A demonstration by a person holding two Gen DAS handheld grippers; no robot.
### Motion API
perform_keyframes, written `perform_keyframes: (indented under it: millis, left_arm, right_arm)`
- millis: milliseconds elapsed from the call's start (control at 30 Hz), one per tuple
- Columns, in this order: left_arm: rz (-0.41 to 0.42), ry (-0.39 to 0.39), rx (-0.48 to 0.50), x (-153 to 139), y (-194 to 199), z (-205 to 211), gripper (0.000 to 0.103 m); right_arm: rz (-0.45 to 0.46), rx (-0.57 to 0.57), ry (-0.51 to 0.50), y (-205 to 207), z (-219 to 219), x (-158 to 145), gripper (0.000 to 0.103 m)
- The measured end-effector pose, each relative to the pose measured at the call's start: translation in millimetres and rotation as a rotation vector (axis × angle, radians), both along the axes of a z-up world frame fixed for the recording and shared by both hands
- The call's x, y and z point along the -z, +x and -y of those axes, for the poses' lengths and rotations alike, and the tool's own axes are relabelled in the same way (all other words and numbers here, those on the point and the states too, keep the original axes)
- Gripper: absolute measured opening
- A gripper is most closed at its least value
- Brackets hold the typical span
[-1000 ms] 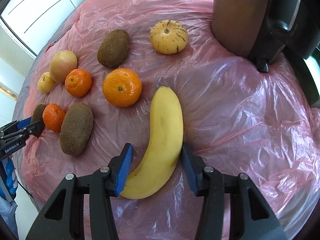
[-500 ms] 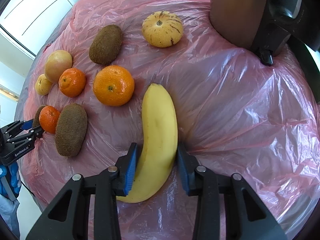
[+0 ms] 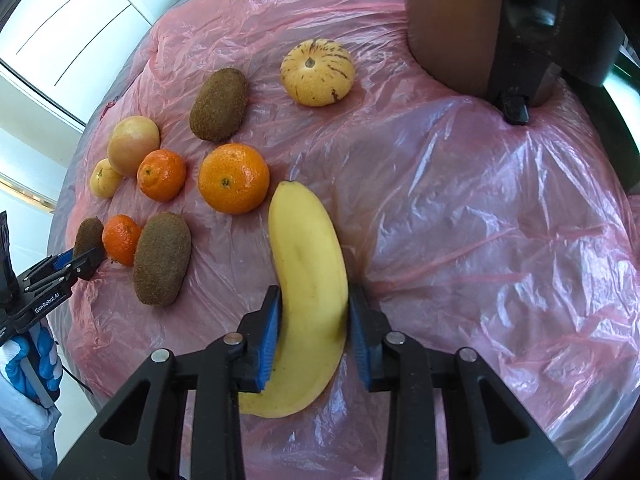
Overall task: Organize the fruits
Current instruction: 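Close the left tool on the kiwi while the right tool grips the banana, then carry the kiwi and banana over the green tray with both tools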
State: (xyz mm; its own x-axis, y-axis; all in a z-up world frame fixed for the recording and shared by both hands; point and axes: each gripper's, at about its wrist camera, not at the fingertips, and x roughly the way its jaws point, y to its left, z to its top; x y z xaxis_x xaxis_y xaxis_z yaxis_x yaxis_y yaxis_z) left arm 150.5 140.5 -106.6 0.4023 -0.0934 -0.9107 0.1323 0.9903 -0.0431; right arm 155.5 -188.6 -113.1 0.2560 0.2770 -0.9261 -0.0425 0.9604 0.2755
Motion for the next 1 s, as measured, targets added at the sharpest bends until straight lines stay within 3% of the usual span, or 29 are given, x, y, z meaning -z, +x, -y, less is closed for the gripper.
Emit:
perform_keyframes:
  millis: [233,567,800,1000]
  left_arm:
    - [0.060,-0.080,-0.042,-20,-16,-13,0.036]
    - [0.128,-0.117,-0.040,-55,-38,0,0.036]
    - [0.140,-0.176,0.049,-81,-58,51,0.036]
    - [0.142,-0.219,0.175,-106,-62,119,0.036]
  right_arm:
    - [0.033,0.016,0.015,-12,7,-17,0.020]
    - [0.106,0.026,0.050,-31,29,-55,0.020]
    - [0.137,0.079,0.081,-51,64,-67,0.020]
    - [0.193,0.179,0.119,-71,120,-82,0.020]
